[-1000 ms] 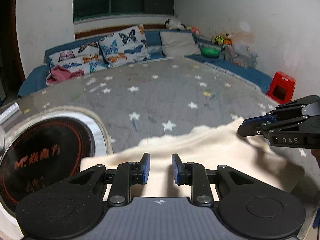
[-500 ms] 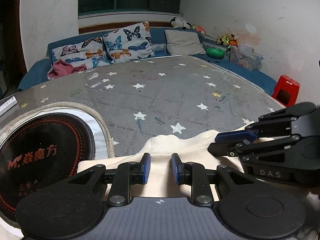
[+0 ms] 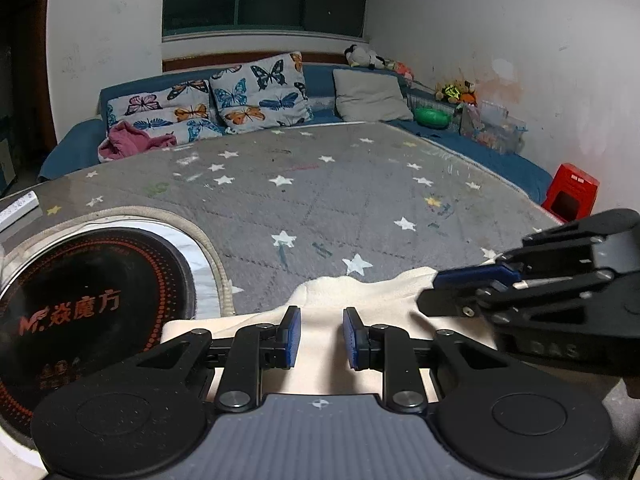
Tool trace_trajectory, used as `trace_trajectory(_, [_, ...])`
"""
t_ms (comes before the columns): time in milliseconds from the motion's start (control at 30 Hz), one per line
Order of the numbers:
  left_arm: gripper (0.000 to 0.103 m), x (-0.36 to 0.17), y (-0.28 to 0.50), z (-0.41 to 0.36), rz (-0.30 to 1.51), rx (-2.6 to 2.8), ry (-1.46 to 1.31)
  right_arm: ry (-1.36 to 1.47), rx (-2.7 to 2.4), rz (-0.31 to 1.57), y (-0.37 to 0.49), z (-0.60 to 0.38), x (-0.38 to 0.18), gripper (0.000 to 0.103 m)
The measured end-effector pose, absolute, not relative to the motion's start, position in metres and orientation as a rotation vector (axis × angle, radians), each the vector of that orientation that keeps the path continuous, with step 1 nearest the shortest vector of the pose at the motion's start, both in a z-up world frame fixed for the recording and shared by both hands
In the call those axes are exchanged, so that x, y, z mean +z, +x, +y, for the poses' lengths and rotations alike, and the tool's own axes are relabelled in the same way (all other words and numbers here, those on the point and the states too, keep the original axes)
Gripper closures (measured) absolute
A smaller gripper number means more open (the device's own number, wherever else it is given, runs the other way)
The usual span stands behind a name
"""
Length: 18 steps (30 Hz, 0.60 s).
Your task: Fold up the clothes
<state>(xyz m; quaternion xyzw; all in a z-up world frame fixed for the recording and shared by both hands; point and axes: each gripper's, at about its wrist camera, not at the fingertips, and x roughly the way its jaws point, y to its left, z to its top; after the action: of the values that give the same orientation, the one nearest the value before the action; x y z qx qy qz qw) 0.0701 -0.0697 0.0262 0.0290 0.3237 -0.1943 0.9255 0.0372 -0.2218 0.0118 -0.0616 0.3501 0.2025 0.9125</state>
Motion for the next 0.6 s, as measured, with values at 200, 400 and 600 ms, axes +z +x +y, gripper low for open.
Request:
trace_trajectory(200, [0.077,0.037,0.037,-0.065,0.63,-0.417,0.054,-0.147,0.495,0.705,0.002,-0.218,0.016,0.089])
trace_trajectory(400, [0.077,0.038,-0.002,-0.061,0.606,-0.416,0.062,-0.211,0.576,0.656,-0.037,-0.205,0.018,0.089])
trace_trajectory(600, [0.078,0.033,-0.025,-0.055,0.612,-0.397,0.051,-0.2,0.599,0.655,-0.063,-0.207,0.019,0.089])
